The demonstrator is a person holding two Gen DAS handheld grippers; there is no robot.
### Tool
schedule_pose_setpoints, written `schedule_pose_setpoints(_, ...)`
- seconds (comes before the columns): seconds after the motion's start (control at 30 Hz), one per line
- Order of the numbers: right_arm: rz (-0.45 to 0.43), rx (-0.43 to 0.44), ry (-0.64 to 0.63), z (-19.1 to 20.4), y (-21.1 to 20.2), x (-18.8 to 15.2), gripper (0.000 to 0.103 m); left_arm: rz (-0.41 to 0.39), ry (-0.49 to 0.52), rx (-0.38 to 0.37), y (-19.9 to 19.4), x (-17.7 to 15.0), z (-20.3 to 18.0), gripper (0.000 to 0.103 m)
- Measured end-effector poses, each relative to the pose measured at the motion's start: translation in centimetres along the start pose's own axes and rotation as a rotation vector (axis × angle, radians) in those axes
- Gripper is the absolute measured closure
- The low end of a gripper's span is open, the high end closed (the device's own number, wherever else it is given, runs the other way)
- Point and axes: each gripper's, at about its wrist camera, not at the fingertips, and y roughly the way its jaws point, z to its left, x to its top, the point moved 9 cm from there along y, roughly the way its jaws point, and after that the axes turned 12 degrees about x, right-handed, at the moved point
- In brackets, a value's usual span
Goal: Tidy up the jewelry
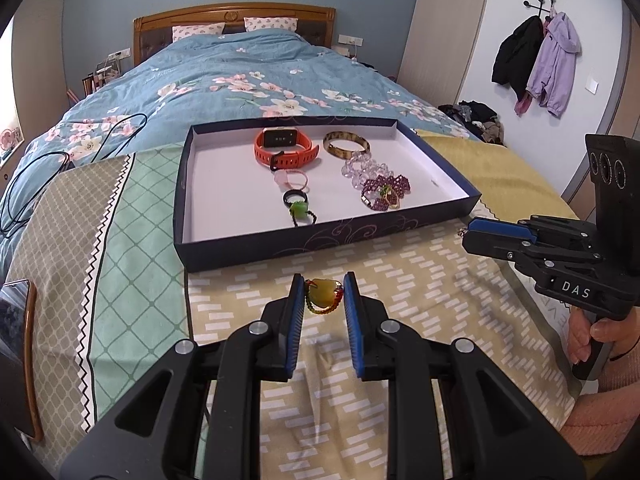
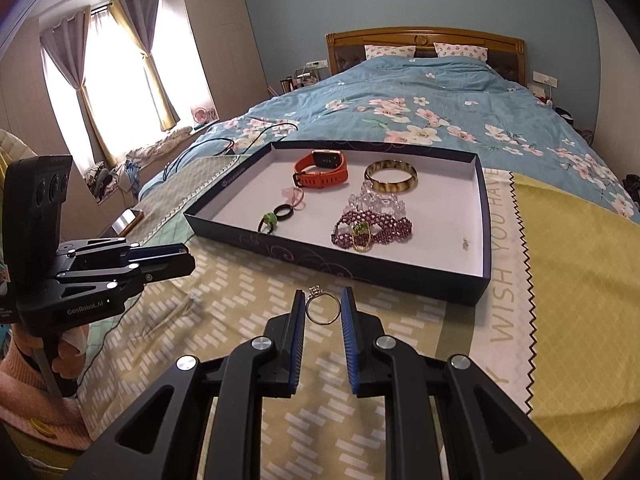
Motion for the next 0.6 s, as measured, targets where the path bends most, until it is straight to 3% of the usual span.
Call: schedule_pose_setpoints(0.6,-0.053,0.010,-0.003,0.0,-0.2,1.4,0.087,-0.061,0.006,-0.001,-0.9,2.2,-1.2,0.083)
